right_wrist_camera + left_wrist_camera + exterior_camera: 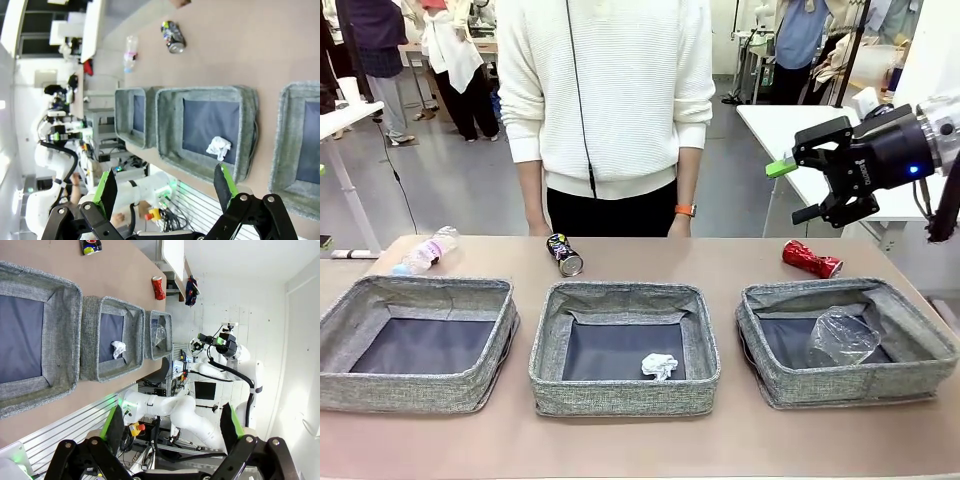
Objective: Sort the waste into the appropriate baskets.
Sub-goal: Pick up the waste item pointed out by the person.
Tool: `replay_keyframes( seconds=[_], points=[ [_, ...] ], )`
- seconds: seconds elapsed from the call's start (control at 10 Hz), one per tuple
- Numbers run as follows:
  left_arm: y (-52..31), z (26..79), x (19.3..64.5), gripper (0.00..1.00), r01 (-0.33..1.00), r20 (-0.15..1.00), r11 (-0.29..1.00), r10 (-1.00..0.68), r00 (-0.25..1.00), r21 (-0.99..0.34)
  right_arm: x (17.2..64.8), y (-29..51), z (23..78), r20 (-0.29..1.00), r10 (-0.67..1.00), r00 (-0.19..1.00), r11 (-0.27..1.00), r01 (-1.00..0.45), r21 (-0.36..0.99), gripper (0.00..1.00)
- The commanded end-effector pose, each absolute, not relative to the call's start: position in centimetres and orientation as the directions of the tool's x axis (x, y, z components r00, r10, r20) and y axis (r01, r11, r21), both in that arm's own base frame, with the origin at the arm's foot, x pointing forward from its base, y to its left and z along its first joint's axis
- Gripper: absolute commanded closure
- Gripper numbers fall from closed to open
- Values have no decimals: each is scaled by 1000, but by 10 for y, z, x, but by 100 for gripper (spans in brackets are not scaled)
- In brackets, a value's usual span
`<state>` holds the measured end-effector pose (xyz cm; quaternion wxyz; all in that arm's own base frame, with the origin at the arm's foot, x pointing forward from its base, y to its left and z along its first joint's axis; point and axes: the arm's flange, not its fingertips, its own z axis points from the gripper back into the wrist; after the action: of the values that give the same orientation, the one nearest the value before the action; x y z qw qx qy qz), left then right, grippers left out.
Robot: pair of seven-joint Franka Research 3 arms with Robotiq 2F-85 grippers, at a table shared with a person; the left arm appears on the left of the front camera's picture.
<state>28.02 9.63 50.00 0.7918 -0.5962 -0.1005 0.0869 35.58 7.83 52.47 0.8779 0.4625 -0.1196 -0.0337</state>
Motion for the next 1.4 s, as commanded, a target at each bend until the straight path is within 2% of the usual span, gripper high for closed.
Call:
replay_keyframes(
  seconds=[0.0, 1.3],
  points=[
    [95, 501, 279, 0, 8, 77, 261, 256, 964, -965, 355, 79, 529, 166, -176, 970, 576, -35, 816, 0],
    [95, 501, 279, 0, 8, 77, 261, 256, 964, -965, 355, 79, 529, 166, -176, 970, 576, -35, 816, 0]
  ],
)
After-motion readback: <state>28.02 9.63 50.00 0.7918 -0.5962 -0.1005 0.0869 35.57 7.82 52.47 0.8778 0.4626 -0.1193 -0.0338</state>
